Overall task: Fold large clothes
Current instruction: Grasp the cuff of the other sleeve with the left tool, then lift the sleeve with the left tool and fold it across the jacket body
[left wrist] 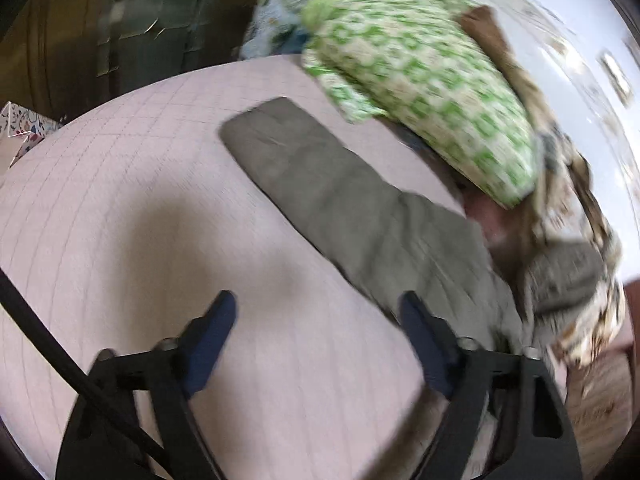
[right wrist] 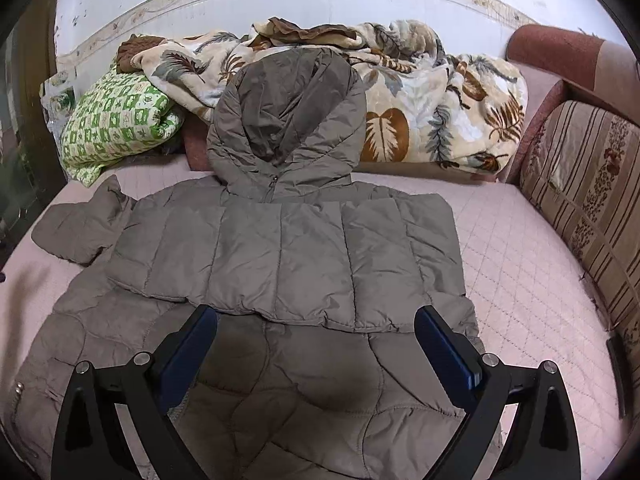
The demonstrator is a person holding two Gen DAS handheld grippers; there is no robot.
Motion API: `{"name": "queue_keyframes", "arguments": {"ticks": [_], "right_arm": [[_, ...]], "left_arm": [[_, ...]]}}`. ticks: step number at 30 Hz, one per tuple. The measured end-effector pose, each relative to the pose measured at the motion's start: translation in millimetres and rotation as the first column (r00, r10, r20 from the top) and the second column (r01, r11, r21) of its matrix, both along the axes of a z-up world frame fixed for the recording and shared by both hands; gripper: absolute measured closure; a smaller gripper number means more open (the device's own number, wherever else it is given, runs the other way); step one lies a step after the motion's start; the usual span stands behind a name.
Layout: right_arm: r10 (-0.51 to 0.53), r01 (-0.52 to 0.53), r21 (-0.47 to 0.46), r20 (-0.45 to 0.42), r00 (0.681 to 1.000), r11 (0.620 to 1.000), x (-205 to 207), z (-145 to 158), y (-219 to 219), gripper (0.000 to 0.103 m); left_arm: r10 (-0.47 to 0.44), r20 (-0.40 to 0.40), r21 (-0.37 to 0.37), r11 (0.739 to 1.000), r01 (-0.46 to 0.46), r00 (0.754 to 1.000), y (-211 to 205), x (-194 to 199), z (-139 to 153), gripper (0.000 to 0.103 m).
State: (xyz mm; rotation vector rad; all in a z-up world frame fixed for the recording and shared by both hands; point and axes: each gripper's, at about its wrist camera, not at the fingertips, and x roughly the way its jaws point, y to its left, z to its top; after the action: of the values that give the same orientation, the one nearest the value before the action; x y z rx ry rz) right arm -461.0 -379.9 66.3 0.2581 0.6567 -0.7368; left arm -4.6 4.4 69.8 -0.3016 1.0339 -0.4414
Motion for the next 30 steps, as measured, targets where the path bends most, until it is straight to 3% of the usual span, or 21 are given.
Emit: {"name": "queue_keyframes", "arguments": {"ticks": [1,3,4,5,11,17,23,25,26,30], "right_arm": [[0.001,-0.001,0.009,0.003,1.000,1.000,-1,0,-1,0.003],[0.004,-0.004,0.022,0.005,1.000,1.000,-3,-1,-3,0.003],[0.001,-0.001,0.027,0.005,1.000,1.000,-4,-1,-4,0.003],[0.001,-0.001,0.033,0.004,1.000,0.999,-4,-2,-5,0.003],[0.000,0.001,0.074,-0.008,1.000,0.997,2,-10,-11,0.003],[0.003,-0.002,0.056,-0.021,1.000,0.998,9,-12,-11,0.003],[0.009,-0.007,0.059,-0.027,1.000,0.998,14,-16,-12,0.003],[0.002,0.000,0.058,-0.030,1.000,0.998,14,-17,-13,0.003],[-0.001,0.003,0.058,-0.031,1.000,0.998,14,-18,-14,0.003],[-0.016,0.018,0.061,-0.028,0.999,0.998,12,-17,-18,0.003]], "left_arm": [[0.015,-0.034,-0.010,1.000,-0.016,0.999,5,20,-6,0.037],[0.030,-0.081,-0.049,0.998,-0.034,0.996,9,50,-16,0.041],[0.037,-0.099,-0.075,0.996,-0.045,0.994,11,65,-22,0.053],[0.064,-0.109,-0.087,0.993,-0.074,0.992,15,76,-27,0.059],[0.190,-0.168,-0.251,0.941,-0.228,0.967,28,124,-56,0.065],[0.230,-0.125,-0.244,0.936,-0.255,0.965,16,152,-65,0.065],[0.262,-0.105,-0.288,0.915,-0.281,0.960,10,160,-82,0.063],[0.281,-0.086,-0.296,0.909,-0.294,0.956,11,158,-82,0.084],[0.277,-0.084,-0.299,0.909,-0.289,0.957,11,159,-82,0.088],[0.263,-0.045,-0.288,0.920,-0.264,0.964,10,154,-71,0.092]]}}
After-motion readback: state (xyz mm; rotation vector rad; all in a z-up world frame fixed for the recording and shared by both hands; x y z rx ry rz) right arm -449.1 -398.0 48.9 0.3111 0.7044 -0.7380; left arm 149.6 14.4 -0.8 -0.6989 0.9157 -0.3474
